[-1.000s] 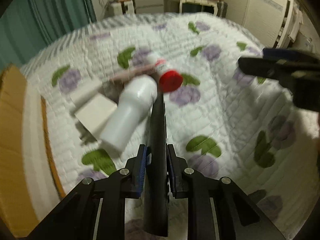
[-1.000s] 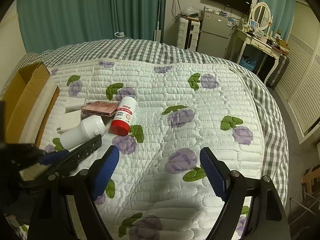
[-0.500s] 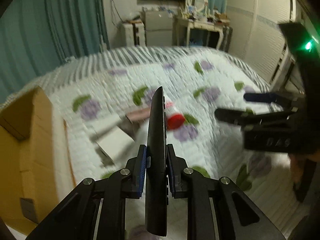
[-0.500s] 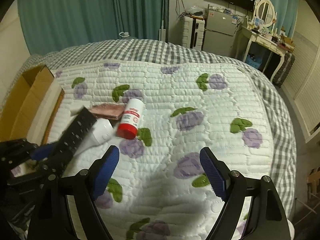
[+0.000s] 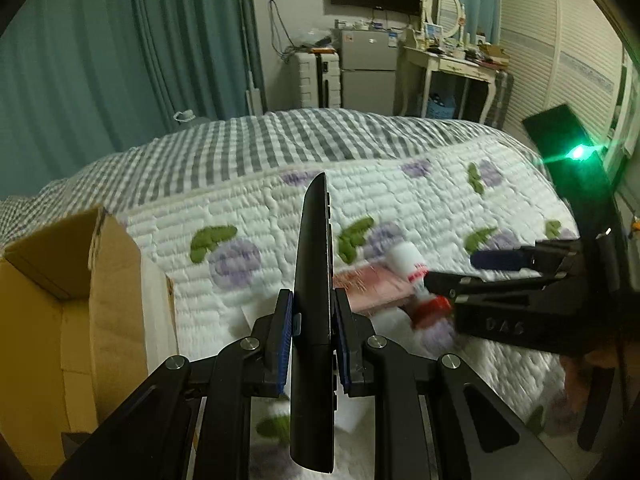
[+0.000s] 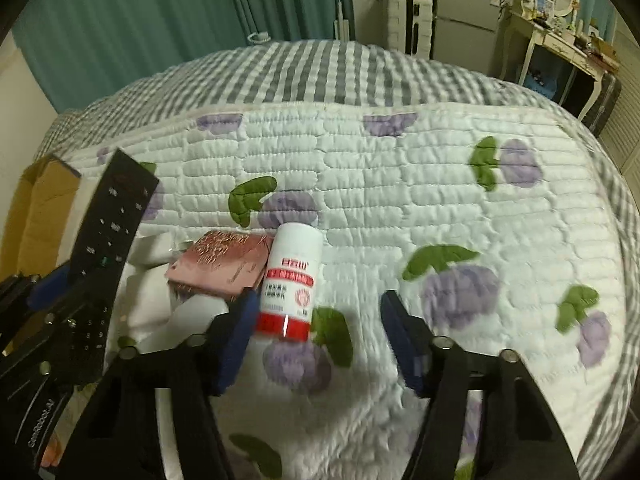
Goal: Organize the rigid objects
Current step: 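Grasp the white-and-red medicine bottle with the right tool while the left holds the remote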
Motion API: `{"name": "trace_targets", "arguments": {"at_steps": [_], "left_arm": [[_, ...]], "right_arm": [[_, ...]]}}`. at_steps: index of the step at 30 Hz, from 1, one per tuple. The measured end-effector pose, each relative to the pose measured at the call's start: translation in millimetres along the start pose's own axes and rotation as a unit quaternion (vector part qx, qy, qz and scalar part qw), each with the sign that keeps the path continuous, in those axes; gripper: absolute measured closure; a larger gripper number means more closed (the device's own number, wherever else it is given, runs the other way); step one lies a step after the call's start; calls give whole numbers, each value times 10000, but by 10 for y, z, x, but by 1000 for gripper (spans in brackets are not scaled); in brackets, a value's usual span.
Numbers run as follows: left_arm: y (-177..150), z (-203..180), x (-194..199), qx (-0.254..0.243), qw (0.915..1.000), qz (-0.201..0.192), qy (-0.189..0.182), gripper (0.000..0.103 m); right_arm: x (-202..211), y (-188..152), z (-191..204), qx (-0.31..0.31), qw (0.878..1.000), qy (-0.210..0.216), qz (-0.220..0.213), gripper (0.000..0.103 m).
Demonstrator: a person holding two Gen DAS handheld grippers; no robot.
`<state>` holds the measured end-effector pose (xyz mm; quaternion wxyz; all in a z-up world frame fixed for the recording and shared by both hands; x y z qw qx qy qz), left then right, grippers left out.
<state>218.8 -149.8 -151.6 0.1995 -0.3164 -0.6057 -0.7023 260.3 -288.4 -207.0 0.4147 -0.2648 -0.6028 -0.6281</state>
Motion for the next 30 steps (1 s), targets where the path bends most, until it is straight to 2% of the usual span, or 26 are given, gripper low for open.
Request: {"name": "trace_targets", "arguments": {"at_steps": [4, 10, 12, 14, 16, 20, 24, 30], "left_arm": [[54, 45, -83, 51, 10000, -23, 31, 84], [23, 90, -174, 137, 9999, 65, 18, 84], [4, 95, -180, 168, 9998, 105, 15, 84], [-6, 89, -166, 183, 9997, 130, 11, 84], [-8, 80, -141, 150, 9998, 130, 18, 84], [-16, 81, -74, 119, 9999, 99, 48, 84], [-8, 79, 23, 159, 9999, 65, 5, 84], [154, 44, 418, 229, 9993, -221, -203, 84]], "right_arm": [[-267, 14, 33, -62, 9995, 104, 296, 46], [-452, 31, 49, -246, 9982, 273, 470, 46], [-494, -2, 66, -218, 9979, 251, 559, 46], [-560, -38, 137, 65, 9981, 47, 606, 47], [-579, -43, 209, 297, 9982, -118, 510, 67], [-437, -16, 164, 50, 9995, 46, 322, 67], [-198, -6, 87, 62, 9999, -127, 36, 67], [422, 36, 210, 223, 9980, -229, -554, 67]]}}
Point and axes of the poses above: each gripper's, at about its wrist camera, not at the fingertips, and x roughly against the way its jaws point, z to its left, y to its top, the point moved 7 cm from there along -x, roughly the way its jaws point, and after that the axes turned 5 degrees about -z, right-handed, at the moved point
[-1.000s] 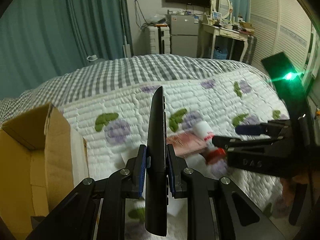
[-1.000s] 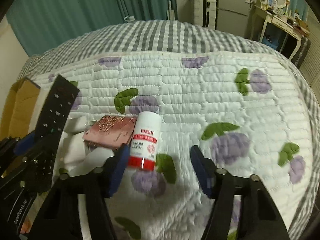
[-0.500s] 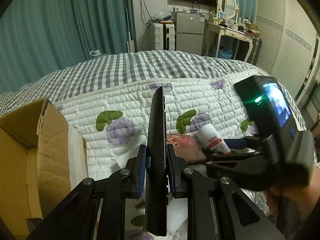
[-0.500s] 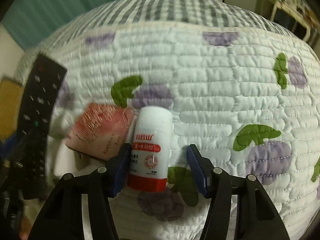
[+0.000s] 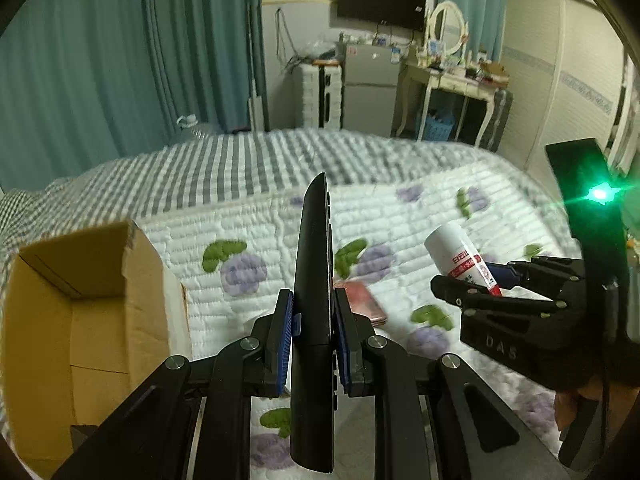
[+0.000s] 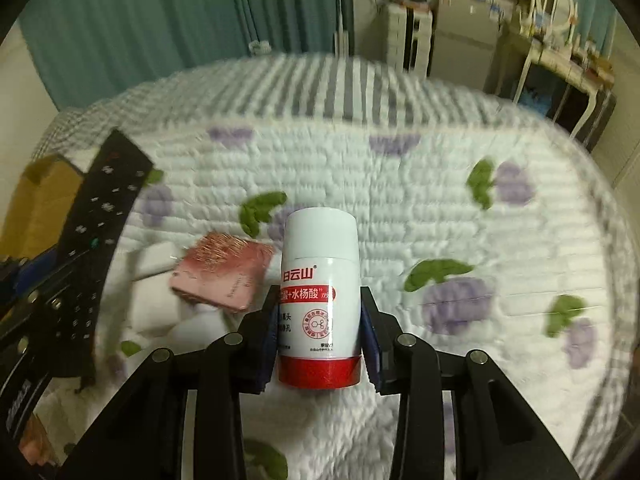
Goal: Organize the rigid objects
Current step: 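Grasp the white-and-red medicine bottle with the right tool while the left holds the remote, then lower the remote and the medicine bottle into the box and open both tools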
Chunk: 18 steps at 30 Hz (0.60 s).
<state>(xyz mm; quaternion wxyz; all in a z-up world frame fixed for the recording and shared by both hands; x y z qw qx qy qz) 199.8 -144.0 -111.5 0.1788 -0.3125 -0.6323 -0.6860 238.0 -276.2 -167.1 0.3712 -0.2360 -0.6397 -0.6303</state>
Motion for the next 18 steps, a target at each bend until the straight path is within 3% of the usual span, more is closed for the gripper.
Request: {"name": "trace_targets", "arguments": {"at_steps": [5, 9, 18], "left_arm": [[222, 82, 517, 50, 9991, -369, -183, 84], [342, 287, 895, 188, 9979, -576, -209, 84], [310, 1175, 1336, 391, 9968, -635, 274, 84]], "right_arm": [[735, 187, 117, -10, 9987, 39, -513, 67], [1182, 361, 450, 194, 9968, -33, -772, 67], [1639, 535, 1462, 433, 9921, 441, -1092, 67]]}}
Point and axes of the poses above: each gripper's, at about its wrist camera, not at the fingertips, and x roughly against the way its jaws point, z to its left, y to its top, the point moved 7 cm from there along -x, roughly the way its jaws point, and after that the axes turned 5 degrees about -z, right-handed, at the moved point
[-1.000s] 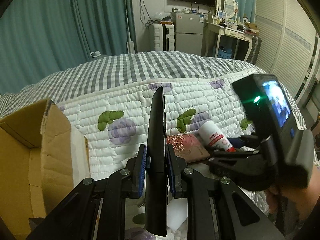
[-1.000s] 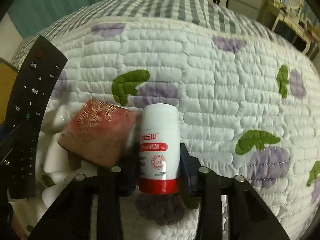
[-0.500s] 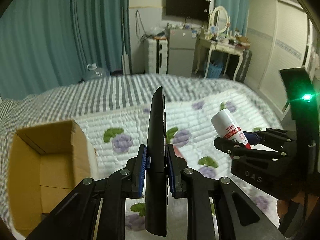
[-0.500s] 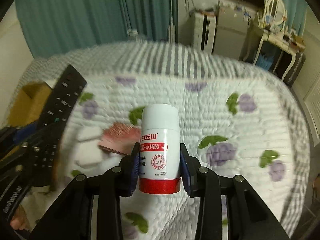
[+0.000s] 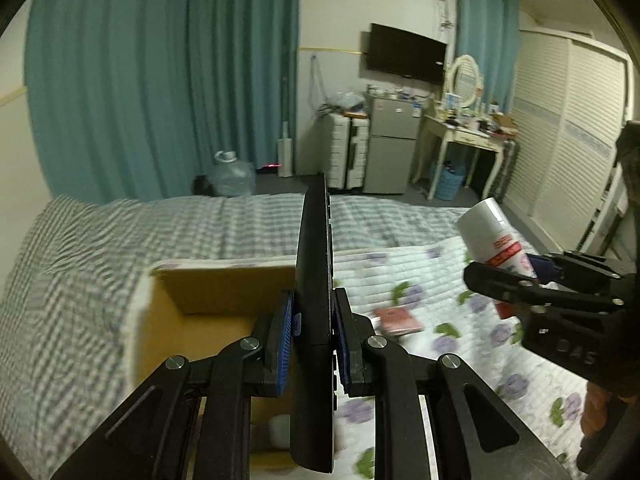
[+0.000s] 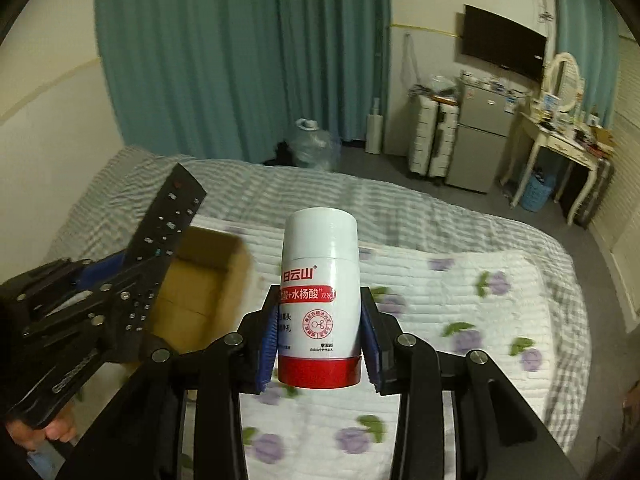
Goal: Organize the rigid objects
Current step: 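Lower the remote and the medicine bottle into the box and open both tools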
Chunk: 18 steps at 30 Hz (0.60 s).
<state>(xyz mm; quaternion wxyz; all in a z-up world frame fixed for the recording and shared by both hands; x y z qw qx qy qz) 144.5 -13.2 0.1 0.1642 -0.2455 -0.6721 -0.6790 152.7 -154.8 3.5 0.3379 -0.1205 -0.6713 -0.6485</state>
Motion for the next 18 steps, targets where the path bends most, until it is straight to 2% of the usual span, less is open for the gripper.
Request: {"name": "trace_targets", "arguments": {"at_steps": [5, 10, 18], "left_arm": [[-227, 510, -80, 163, 9992, 181, 310, 84], [-500, 840, -367, 325, 9974, 427, 490, 84], [-753, 1000, -856, 291, 9963, 708, 388, 84]], "right_arm": [[-206, -8, 511, 81, 9993, 354, 77, 67], [-587, -147, 872, 135, 9977, 599, 289, 67], [-1206, -362, 994, 57, 9959, 688, 584, 68]]}}
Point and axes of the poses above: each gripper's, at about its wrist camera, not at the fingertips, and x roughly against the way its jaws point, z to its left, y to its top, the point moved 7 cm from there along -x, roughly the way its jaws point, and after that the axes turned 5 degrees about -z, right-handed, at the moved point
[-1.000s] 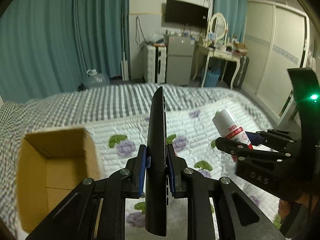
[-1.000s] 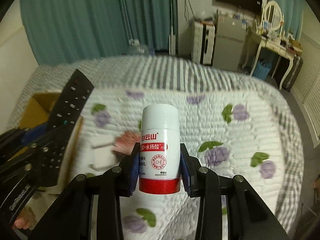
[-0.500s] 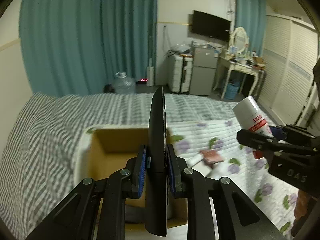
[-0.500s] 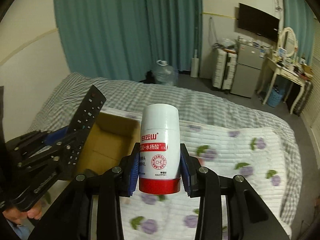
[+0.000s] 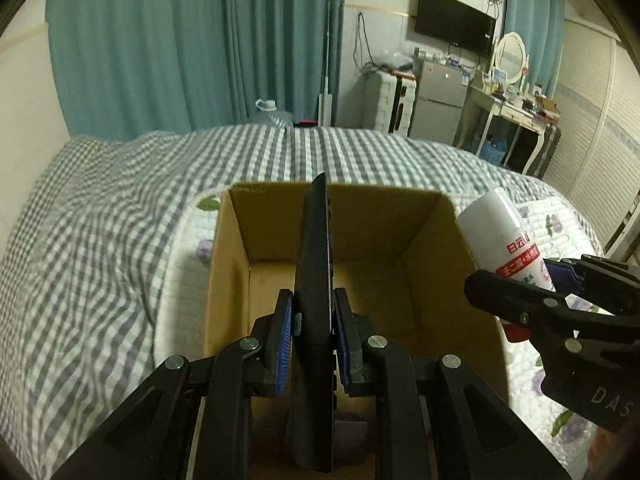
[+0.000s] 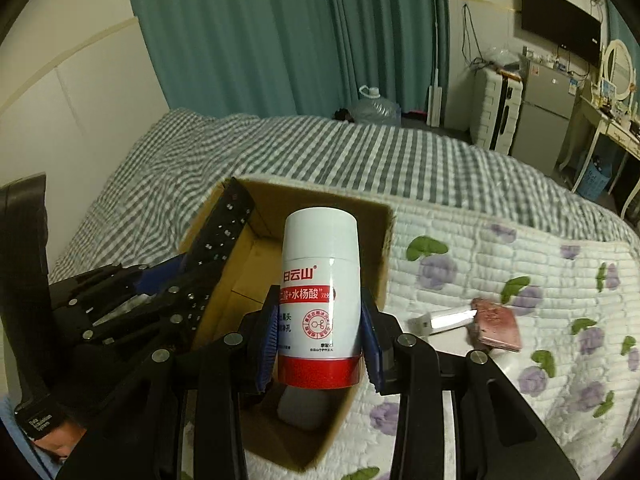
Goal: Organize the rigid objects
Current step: 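Lower the remote and the medicine bottle into the box and open both tools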
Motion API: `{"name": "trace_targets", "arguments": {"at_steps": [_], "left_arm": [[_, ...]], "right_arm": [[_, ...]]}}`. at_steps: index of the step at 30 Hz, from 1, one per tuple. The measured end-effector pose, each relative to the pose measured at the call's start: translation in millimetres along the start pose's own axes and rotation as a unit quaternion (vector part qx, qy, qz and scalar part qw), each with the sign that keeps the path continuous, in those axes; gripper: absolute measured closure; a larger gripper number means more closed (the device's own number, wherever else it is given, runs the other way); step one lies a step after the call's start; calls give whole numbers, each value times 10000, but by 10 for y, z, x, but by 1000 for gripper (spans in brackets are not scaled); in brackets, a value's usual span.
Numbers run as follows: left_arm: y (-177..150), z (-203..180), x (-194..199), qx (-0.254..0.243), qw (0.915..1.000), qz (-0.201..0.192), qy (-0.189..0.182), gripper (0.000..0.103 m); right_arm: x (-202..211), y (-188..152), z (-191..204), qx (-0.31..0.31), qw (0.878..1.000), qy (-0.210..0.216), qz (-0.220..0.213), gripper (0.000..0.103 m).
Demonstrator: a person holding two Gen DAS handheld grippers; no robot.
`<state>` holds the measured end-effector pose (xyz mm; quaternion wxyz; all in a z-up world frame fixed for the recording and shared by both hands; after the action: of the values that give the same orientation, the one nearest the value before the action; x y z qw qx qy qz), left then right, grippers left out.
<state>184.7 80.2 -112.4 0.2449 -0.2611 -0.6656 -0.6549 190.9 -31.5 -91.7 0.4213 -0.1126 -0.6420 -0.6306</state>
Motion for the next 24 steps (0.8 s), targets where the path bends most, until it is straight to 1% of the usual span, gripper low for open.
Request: {"name": "trace_targets", "arguments": {"at_steps": [2, 4, 5, 6, 7, 8, 9, 11, 17, 18, 19, 20, 21, 22, 24], "left_arm": [[-26, -16, -72, -74, 9999, 38, -121, 83], [-26, -30, -82, -99, 9997, -28, -226, 76], [-12, -27, -65, -115, 9996, -84, -238, 71], [2, -11, -51, -116, 9996, -123, -231, 52], [12, 21, -25, -86, 9997, -181, -170, 46], [19, 44, 1, -53, 9996, -237, -130, 46], [20, 58, 18, -24, 9995, -262, -180, 46], [2, 93, 17, 59, 9994, -217, -256, 46], [-16, 139, 57, 96, 9994, -220, -237, 45], [-25, 154, 60, 107, 9994, -216, -230, 45], [-25, 159, 58, 113, 9995, -211, -224, 45], [-35, 153, 61, 115, 9995, -200, -207, 45], [-45, 153, 61, 116, 9996, -184, -180, 45], [-48, 151, 64, 113, 9996, -179, -164, 45], [-62, 131, 86, 97, 9997, -182, -132, 45]], "right_arm": [[-128, -11, -22, 19, 10000, -39, 50, 68], [-199, -7, -41, 15, 10000, -78, 59, 68], [-239, -5, -52, 16, 9999, -97, 65, 68], [-266, -7, -66, 11, 9999, -126, 61, 67], [-294, -7, -74, -1, 9999, -156, 60, 67], [-307, -3, -75, -12, 9998, -183, 55, 67], [-327, 0, -74, -5, 9998, -207, 61, 67], [-364, 10, -64, 31, 9996, -262, 79, 67], [-413, 47, -49, -11, 9994, -342, -17, 67], [-417, 47, -61, -50, 9994, -353, -17, 66], [-397, 57, -77, -109, 9993, -361, -80, 57], [-366, 71, -88, -181, 9993, -297, -147, 54], [-329, 88, -100, -270, 9992, -199, -208, 48], [-280, 111, -129, -334, 9988, -213, -276, 43], [-181, 155, -195, -304, 9982, -368, -370, 41]]}}
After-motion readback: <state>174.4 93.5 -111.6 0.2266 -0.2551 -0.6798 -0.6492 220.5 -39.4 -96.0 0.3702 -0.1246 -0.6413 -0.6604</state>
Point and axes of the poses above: each gripper's, at about its wrist camera, not at the fingertips, and x roughly against the way its jaws point, z to its left, y to its top, the point moved 7 cm from there along -x, roughly the way its jaws point, and after that the axes turned 5 degrees about -z, right-handed, at the moved point
